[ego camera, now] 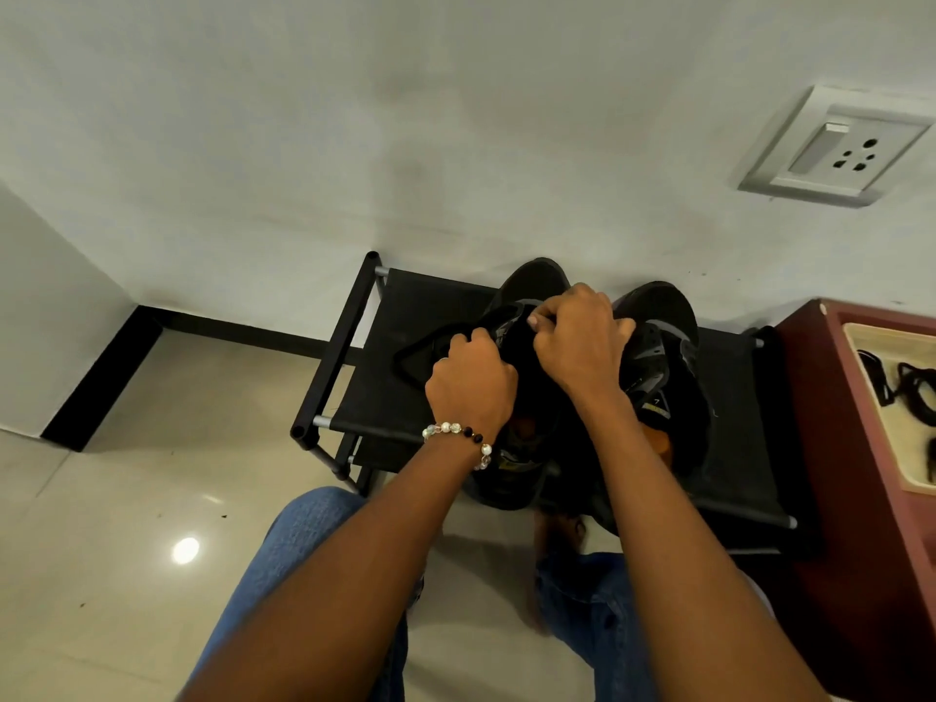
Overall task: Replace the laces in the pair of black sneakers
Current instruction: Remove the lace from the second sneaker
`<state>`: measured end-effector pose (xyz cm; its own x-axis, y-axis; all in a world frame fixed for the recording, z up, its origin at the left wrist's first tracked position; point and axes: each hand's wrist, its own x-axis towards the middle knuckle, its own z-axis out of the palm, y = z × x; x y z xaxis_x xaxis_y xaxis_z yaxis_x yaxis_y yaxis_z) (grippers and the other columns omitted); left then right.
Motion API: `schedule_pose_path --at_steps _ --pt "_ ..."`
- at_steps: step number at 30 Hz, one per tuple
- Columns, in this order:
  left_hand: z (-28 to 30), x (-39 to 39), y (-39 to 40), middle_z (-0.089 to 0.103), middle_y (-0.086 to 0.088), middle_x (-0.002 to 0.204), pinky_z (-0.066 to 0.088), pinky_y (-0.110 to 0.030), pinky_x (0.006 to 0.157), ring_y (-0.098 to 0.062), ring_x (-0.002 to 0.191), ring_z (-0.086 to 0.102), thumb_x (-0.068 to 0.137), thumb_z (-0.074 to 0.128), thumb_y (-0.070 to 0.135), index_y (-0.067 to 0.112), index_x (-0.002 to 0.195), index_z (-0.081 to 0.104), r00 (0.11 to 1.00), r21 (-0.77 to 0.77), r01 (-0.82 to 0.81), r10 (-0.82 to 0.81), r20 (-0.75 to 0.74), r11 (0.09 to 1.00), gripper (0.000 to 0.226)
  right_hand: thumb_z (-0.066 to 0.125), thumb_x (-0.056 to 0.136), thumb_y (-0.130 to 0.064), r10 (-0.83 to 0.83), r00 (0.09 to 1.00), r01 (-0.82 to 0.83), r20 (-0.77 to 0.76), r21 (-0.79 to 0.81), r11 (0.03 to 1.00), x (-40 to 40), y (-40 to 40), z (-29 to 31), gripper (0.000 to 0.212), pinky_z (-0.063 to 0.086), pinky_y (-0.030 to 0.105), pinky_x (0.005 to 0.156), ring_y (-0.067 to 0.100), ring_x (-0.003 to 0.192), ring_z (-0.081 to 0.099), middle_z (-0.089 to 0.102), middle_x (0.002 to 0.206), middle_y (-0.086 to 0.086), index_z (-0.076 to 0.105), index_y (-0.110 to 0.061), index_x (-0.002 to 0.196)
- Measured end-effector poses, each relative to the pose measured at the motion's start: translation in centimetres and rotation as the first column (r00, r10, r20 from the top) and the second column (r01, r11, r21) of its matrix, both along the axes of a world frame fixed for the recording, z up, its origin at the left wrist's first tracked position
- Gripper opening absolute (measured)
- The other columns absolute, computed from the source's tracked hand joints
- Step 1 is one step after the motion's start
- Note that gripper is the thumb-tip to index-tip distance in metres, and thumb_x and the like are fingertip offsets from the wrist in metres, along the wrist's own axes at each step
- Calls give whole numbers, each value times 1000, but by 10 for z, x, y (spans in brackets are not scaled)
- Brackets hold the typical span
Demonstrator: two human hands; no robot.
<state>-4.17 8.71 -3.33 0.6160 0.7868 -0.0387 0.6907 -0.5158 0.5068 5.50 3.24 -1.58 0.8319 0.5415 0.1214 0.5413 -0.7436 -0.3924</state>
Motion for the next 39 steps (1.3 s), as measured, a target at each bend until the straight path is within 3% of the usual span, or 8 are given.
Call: schedule_pose_path --at_steps 4,10,14,18,26,30,34,39 --pt "1 1 -2 57 -10 106 44 -34 63 -35 89 63 93 49 19 10 111 55 1000 24 -3 3 -30 1000 22 58 93 -11 37 941 144 -336 499 855 3 -7 1 16 46 44 89 16 98 61 64 92 -5 69 -16 82" --pt "1 1 -4 57 -10 108 41 -33 61 -34 90 63 93 50 19 10 110 54 998 44 3 0 -58 999 20 39 102 -7 627 626 538 -463 839 83 11 -26 38 20 51 40 78 24 68 57 62 75 9 52 -12 88" --pt "1 2 -3 57 -11 112 41 -32 63 -34 93 63 93 51 21 10 114 54 997 48 10 -7 -72 999 23 56 98 -17 325 849 220 -417 838 499 12 -25 28 1 43 29 57 14 57 46 52 66 0 57 -18 98" --pt "-1 2 -3 57 -10 112 41 -31 63 -32 92 63 94 51 24 11 114 54 998 60 15 -11 -66 998 24 63 92 -28 199 976 -187 -85 131 974 12 -13 1 35 48 33 82 21 100 58 58 108 6 60 -17 125" --pt "-2 3 -3 58 -11 110 42 -33 63 -34 92 63 95 49 25 11 112 54 998 59 7 -3 -61 998 23 64 88 -8 46 964 57 -262 372 927 6 -5 -2 13 53 31 79 14 85 63 71 92 5 76 -7 82" --pt "-2 2 -3 57 -11 110 42 -34 62 -35 91 63 94 50 22 10 110 54 998 74 13 -8 -68 997 21 52 96 -1 334 695 496 -637 761 419 11 -18 22 21 50 31 86 20 96 67 72 91 6 66 -10 82" --pt "-2 2 -5 57 -11 111 43 -34 63 -35 91 63 93 50 22 10 111 53 997 75 21 -16 -73 997 21 56 90 -15 716 559 617 -419 787 -21 20 -38 42 8 52 39 79 22 67 58 61 79 9 52 -10 86" --pt "-3 3 -4 57 -11 109 42 -33 62 -34 88 63 94 50 22 10 109 53 997 77 17 -12 -72 997 20 62 94 -18 209 881 247 -424 790 561 18 -30 26 7 49 35 56 12 59 53 65 76 7 65 -13 91"
